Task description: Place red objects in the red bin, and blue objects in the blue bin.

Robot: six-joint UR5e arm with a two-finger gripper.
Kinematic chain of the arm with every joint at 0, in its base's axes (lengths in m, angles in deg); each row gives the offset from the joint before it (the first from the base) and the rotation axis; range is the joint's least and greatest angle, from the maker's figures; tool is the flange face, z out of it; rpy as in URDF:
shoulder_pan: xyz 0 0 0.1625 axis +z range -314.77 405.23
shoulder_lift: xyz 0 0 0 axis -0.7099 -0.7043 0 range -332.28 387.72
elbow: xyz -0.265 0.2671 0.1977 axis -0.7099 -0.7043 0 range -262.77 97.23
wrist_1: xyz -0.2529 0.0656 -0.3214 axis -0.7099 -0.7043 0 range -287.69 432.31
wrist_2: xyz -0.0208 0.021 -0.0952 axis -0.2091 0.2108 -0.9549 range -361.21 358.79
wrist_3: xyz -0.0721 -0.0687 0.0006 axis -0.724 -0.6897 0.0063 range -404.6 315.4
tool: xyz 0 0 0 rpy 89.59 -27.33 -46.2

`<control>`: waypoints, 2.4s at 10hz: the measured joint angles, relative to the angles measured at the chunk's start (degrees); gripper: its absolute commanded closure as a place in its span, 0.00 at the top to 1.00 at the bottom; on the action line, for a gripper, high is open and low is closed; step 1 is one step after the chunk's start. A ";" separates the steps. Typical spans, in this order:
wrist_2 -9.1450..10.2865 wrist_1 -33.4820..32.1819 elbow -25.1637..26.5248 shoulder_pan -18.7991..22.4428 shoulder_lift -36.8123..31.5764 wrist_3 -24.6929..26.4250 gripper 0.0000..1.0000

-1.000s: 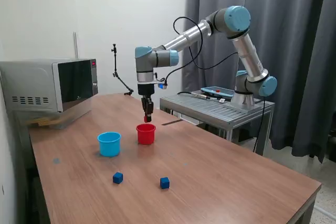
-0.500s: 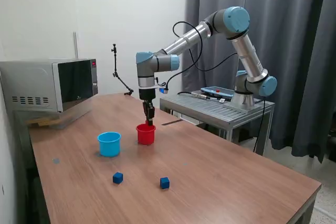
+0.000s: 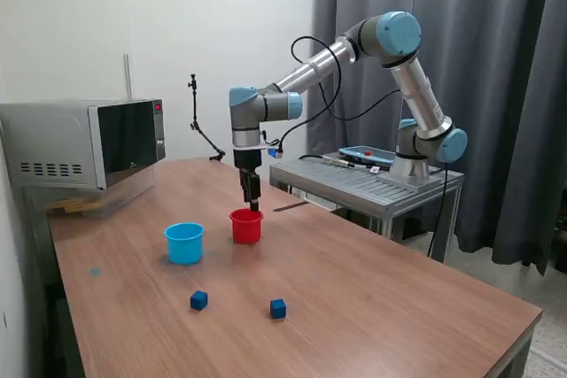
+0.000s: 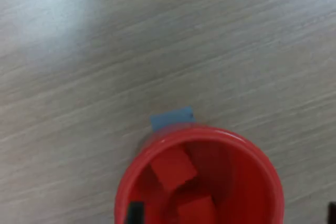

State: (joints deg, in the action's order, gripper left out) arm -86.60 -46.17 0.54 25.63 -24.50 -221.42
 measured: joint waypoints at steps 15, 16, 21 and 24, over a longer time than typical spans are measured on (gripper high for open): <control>0.04 14.86 -14.53 3.80 -1.28 -0.39 1.00; 0.04 16.51 -15.99 4.29 -1.22 -0.30 1.00; 0.06 20.98 -21.84 7.91 -0.62 -0.06 1.00; 0.12 21.72 -24.69 11.05 1.05 0.07 1.00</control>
State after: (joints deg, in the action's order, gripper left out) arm -86.48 -24.46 -24.15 36.68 -23.45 -221.35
